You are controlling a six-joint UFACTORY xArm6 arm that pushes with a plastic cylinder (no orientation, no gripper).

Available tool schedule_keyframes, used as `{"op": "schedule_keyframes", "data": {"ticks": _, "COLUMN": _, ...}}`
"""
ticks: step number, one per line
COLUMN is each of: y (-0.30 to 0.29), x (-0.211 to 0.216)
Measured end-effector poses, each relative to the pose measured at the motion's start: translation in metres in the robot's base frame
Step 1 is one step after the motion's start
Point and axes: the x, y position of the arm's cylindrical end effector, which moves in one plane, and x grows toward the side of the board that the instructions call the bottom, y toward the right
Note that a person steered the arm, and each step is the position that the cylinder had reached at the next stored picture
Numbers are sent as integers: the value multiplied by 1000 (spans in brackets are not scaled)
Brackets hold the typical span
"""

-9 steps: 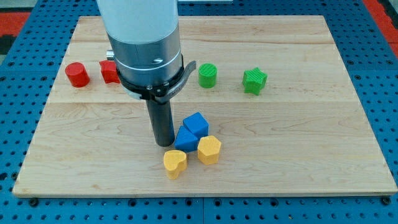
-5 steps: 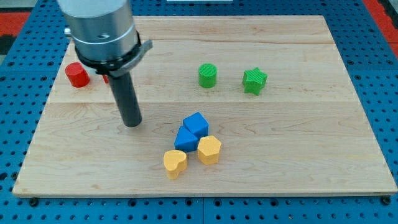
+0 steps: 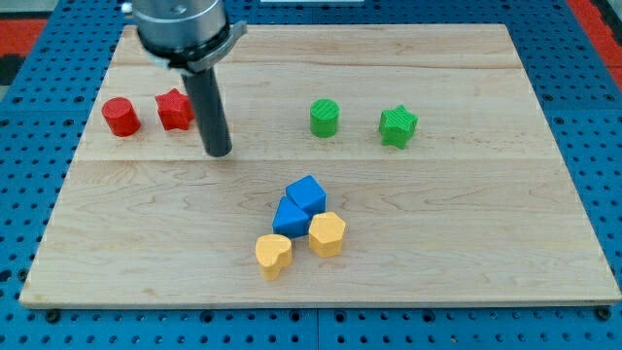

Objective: Push the red blocks towards down

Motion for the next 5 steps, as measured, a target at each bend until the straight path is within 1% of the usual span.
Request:
{"op": "schedule_keyframes", "data": {"ticks": 1, "y": 3, "x": -17}}
{"op": "schedule_keyframes", "data": {"ticks": 2, "y": 35, "x": -24}}
{"op": "schedule_keyframes", "data": {"ticks": 3, "y": 31, "x": -37}}
{"op": "schedule_keyframes", "data": {"ticks": 4, "y": -19, "x": -58}}
{"op": "schedule_keyframes", "data": {"ticks": 5, "y": -73, "x": -61}}
